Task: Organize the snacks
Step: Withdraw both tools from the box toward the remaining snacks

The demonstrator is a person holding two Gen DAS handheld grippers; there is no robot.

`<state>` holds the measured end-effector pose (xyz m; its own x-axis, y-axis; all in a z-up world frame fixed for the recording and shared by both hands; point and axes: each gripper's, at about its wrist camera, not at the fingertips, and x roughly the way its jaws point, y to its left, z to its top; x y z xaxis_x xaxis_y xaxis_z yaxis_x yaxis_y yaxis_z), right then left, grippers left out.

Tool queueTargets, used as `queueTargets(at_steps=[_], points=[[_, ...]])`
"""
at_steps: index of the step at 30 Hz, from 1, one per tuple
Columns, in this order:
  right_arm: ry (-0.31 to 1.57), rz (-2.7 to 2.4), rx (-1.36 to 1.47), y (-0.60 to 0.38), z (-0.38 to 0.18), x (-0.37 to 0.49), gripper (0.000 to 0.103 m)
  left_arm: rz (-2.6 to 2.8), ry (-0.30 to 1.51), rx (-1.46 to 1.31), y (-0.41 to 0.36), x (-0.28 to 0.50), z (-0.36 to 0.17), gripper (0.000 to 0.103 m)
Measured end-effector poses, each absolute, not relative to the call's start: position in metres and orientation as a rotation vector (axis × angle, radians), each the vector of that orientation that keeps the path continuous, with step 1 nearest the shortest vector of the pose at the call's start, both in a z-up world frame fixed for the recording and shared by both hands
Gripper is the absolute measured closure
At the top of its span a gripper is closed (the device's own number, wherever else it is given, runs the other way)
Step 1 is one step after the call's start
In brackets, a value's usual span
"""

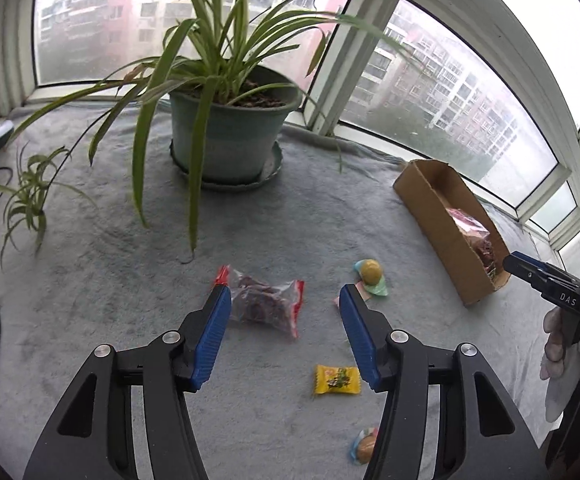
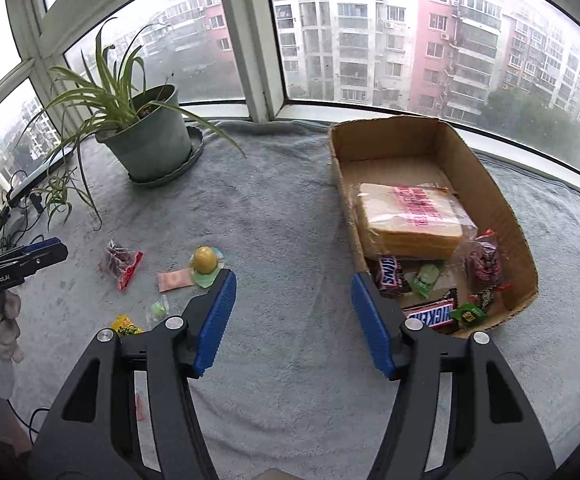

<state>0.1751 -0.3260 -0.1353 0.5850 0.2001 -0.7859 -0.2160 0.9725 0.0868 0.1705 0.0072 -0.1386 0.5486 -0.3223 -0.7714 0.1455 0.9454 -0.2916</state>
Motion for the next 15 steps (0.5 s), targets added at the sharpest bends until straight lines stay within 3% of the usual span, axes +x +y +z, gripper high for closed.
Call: queueTargets(at_steps=[2, 15], points=[[0.922, 0.260, -0.043, -0.314, -0.141, 0.177, 0.040, -0.266, 0.971, -0.202, 0.010, 0.170, -0.149, 0.042], [0.985, 0.358, -0.092, -0.262, -0.177, 0.199, 0.040, -0.268, 1.063, -0.277, 0.003, 0.177, -0.189, 0.040]])
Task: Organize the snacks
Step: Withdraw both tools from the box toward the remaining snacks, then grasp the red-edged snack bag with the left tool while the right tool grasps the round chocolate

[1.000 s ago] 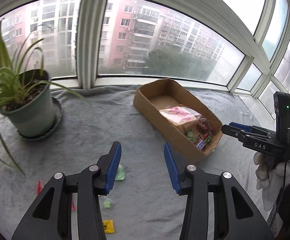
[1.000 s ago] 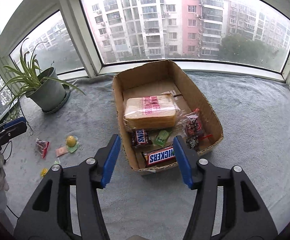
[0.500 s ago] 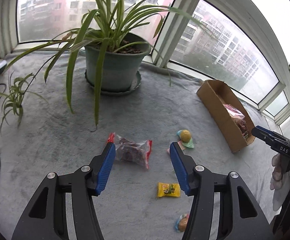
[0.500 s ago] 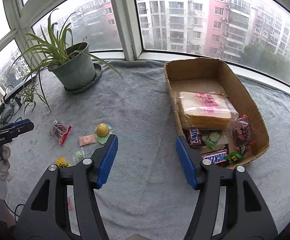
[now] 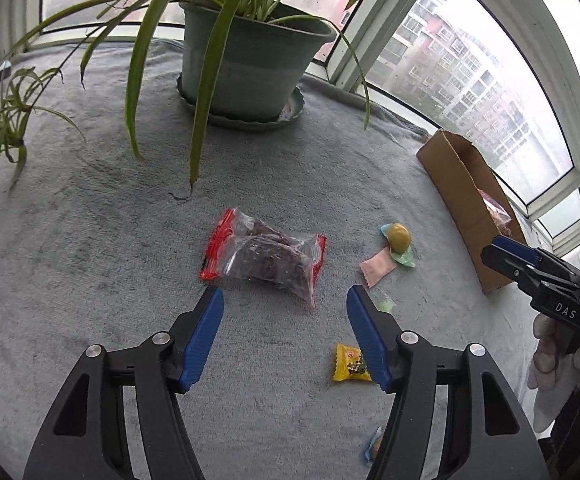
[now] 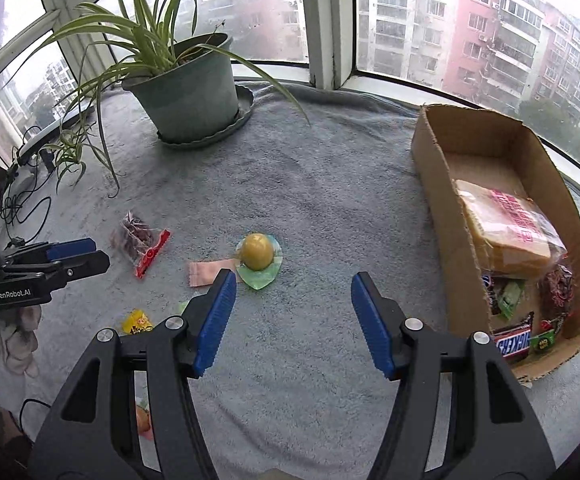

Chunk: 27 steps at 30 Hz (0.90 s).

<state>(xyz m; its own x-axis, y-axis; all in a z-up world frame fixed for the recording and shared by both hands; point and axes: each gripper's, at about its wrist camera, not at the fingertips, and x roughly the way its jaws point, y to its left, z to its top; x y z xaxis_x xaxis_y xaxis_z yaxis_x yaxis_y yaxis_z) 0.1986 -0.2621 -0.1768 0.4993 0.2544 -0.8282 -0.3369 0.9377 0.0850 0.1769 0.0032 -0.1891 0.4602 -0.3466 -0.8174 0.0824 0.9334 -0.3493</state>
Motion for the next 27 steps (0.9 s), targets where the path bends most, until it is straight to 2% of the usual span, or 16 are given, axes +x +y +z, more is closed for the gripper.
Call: queueTargets(at_steps=[6, 8, 18, 20, 24, 27], points=[[1.029, 0.409, -0.091, -0.241, -0.195, 0.214, 0.043, -0.274, 1.099, -0.348, 0.005, 0.191, -0.201, 0.039], [1.042, 0.421, -0.096, -0.235, -0.200, 0.218, 0.051, -0.266, 1.113, -0.375, 0.007, 0.196, -0.207, 0.039], [1.077, 0.428, -0.067, -0.228, -0.218, 0.236, 0.053, -0.244, 1.115, -0.361, -0.002, 0.221, -0.213, 0.039], [1.084, 0.426, -0.070, -0.226, -0.222, 0.237, 0.060, -0.240, 1.109, -0.329, -0.010, 0.225, -0.211, 0.039], [1.091, 0.415, -0.069, -0.226, -0.228, 0.241, 0.062, -0.242, 1.104, -0.266, -0.025, 0.229, -0.212, 0.039], [1.088, 0.413, -0.074, -0.224, -0.229, 0.242, 0.069, -0.238, 1.096, -0.234, -0.031, 0.228, -0.214, 0.040]])
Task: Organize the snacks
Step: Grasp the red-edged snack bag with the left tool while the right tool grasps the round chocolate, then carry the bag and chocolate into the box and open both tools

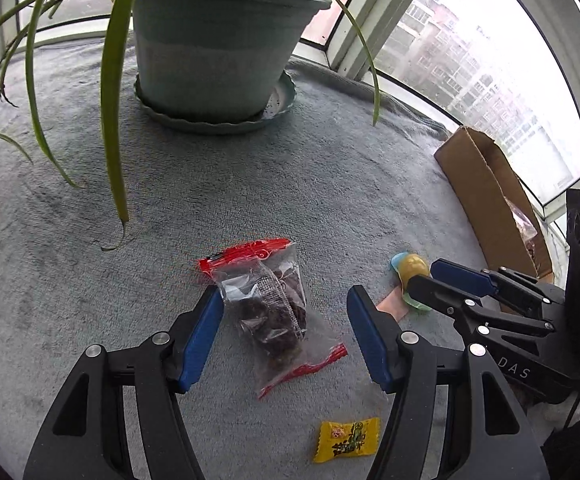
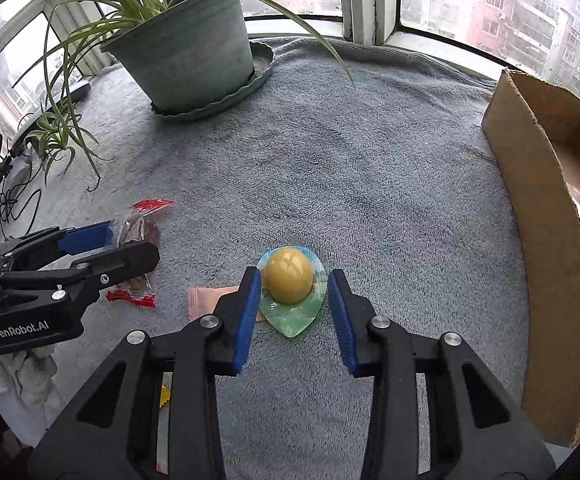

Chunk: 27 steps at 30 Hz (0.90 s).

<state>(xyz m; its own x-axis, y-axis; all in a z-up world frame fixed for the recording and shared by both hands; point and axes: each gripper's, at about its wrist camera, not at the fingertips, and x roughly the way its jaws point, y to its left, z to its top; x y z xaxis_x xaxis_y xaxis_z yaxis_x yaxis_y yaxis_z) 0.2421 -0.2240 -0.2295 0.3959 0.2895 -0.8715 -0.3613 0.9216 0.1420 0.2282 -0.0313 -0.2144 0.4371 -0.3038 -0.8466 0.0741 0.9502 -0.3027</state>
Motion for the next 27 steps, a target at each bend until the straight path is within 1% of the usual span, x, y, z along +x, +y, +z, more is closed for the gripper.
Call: queueTargets(at_steps=[5, 6, 7, 8, 9, 10, 11, 18, 27], points=[[1.083, 0.419, -0.114, -0.216, -0.232, 0.244, 0.071, -0.216, 1.087, -0.188, -0.035, 0.225, -0.219, 0.043], [1.082, 0.418, -0.128, -0.214, -0.233, 0.244, 0.072, -0.216, 1.089, -0.180, -0.035, 0.224, -0.220, 0.047], [1.078, 0.414, -0.143, -0.213, -0.233, 0.244, 0.076, -0.211, 1.085, -0.166, -0.036, 0.223, -0.221, 0.050], [1.075, 0.412, -0.156, -0.211, -0.232, 0.244, 0.076, -0.210, 1.079, -0.152, -0.038, 0.223, -0.221, 0.051], [1.073, 0.413, -0.166, -0.210, -0.232, 0.244, 0.076, -0.208, 1.077, -0.141, -0.038, 0.222, -0.221, 0.055], [1.070, 0.415, -0.177, -0.209, -0.232, 0.243, 0.076, -0.210, 1.075, -0.138, -0.038, 0.221, -0.221, 0.062], [1.066, 0.414, -0.189, -0.208, -0.232, 0.242, 0.077, -0.210, 1.075, -0.136, -0.038, 0.221, -0.220, 0.066], [1.047, 0.422, -0.170, -0.214, -0.226, 0.238, 0.077, -0.221, 1.070, -0.154, -0.035, 0.220, -0.219, 0.068], [1.009, 0.414, -0.124, -0.234, -0.208, 0.230, 0.077, -0.234, 1.038, -0.182, -0.027, 0.211, -0.205, 0.068]])
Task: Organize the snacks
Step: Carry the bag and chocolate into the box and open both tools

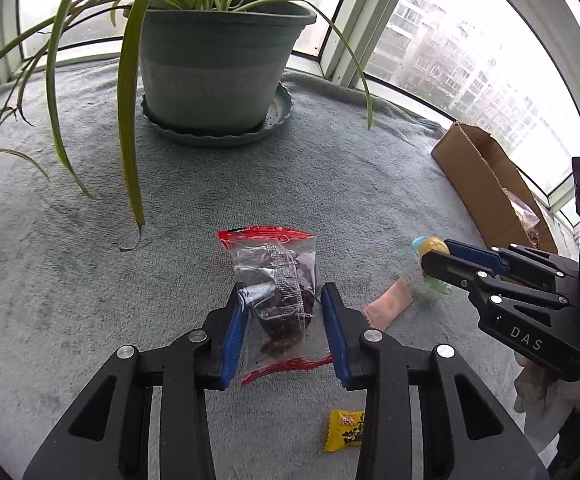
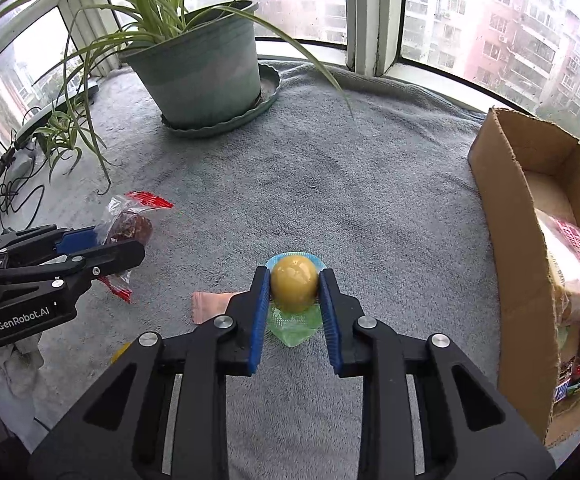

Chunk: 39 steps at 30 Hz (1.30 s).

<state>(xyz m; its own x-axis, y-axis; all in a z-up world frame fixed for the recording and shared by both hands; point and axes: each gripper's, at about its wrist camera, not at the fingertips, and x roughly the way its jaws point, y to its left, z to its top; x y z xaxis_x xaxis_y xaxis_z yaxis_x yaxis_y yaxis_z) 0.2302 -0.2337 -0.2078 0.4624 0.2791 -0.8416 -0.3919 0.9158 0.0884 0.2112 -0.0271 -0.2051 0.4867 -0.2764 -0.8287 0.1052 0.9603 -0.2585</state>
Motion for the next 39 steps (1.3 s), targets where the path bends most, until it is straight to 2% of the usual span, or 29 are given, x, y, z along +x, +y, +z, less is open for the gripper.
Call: queueTargets(at_steps=[9, 20, 39], points=[[0.917, 0.357, -0.087, -0.278, -0.161, 0.220, 0.077, -0.319, 0.981, -0.165, -0.050, 0.209, -0.173, 0.068], [0.857, 0.189, -0.003, -0.377, -0.124, 0.249, 0.077, -0.445, 0.909, -0.109, -0.123, 0.239, -0.133, 0.068], [0.878, 0.056, 0.018, -0.448, -0.152, 0.265, 0.077, -0.618, 0.888, 0.035, -0.262, 0.264, -0.131, 0.068]])
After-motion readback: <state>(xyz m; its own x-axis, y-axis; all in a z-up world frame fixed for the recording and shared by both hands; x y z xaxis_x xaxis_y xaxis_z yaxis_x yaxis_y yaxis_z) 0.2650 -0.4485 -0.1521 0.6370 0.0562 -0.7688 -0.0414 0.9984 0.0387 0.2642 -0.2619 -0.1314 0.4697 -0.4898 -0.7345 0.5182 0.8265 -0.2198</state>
